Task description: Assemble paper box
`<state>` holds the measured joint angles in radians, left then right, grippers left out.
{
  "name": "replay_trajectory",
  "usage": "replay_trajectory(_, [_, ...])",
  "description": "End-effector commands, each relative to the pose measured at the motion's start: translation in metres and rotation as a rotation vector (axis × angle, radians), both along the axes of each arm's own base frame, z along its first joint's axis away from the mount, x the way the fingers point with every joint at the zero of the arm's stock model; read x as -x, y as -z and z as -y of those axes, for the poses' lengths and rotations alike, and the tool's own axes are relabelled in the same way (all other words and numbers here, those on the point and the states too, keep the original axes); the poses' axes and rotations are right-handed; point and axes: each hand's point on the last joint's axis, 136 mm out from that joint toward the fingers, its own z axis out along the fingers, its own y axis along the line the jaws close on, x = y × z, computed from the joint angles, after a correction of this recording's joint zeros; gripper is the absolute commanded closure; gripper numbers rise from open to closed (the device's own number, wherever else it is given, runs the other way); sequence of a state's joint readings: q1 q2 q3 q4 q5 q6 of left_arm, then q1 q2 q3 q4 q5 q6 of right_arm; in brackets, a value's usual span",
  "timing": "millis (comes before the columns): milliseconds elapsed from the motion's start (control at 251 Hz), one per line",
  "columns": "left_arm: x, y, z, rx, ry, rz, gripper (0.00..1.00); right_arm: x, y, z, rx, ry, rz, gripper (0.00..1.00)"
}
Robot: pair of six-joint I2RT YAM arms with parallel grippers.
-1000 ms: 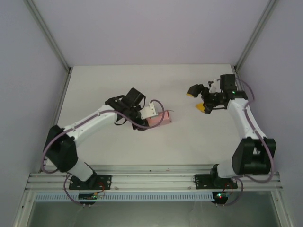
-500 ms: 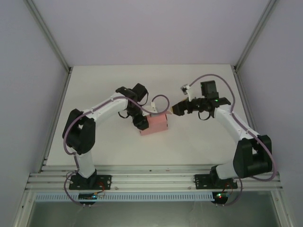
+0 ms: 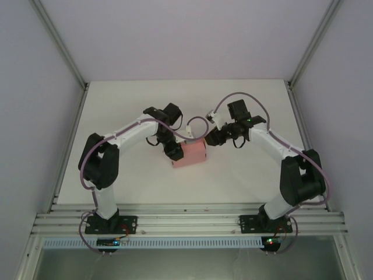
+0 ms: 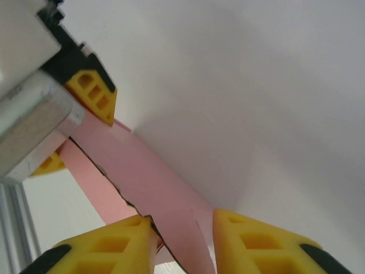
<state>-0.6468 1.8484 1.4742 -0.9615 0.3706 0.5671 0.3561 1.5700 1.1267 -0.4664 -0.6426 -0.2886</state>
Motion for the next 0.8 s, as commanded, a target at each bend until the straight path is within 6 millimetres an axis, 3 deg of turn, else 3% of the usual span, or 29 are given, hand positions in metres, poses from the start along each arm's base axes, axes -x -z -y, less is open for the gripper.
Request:
replay_trajectory(0, [0.001, 0.000, 0.002, 0.018, -0.012, -0.009, 0.57, 0.009, 0.000, -0.007, 0.010, -0.044, -0.042, 0.83])
replay_trajectory(192, [-0.009, 0.002, 0.003, 0.014, -0.059, 0.021, 0.57, 0.013, -0.003, -0.013, 0.028, 0.038, -0.102, 1.00])
replay_trajectory(443, [-0.016, 0.005, 0.007, 0.029, -0.114, 0.041, 0.55, 0.019, -0.007, -0.019, -0.047, 0.272, -0.277, 1.00])
replay_trajectory(591, [-0.018, 0.006, 0.007, 0.028, -0.130, 0.043, 0.54, 0.020, -0.004, -0.017, -0.053, 0.370, -0.248, 1.00])
replay_trajectory(794, [-0.017, 0.008, 0.007, 0.025, -0.142, 0.045, 0.54, 0.033, 0.014, -0.016, -0.043, 0.303, -0.072, 1.00])
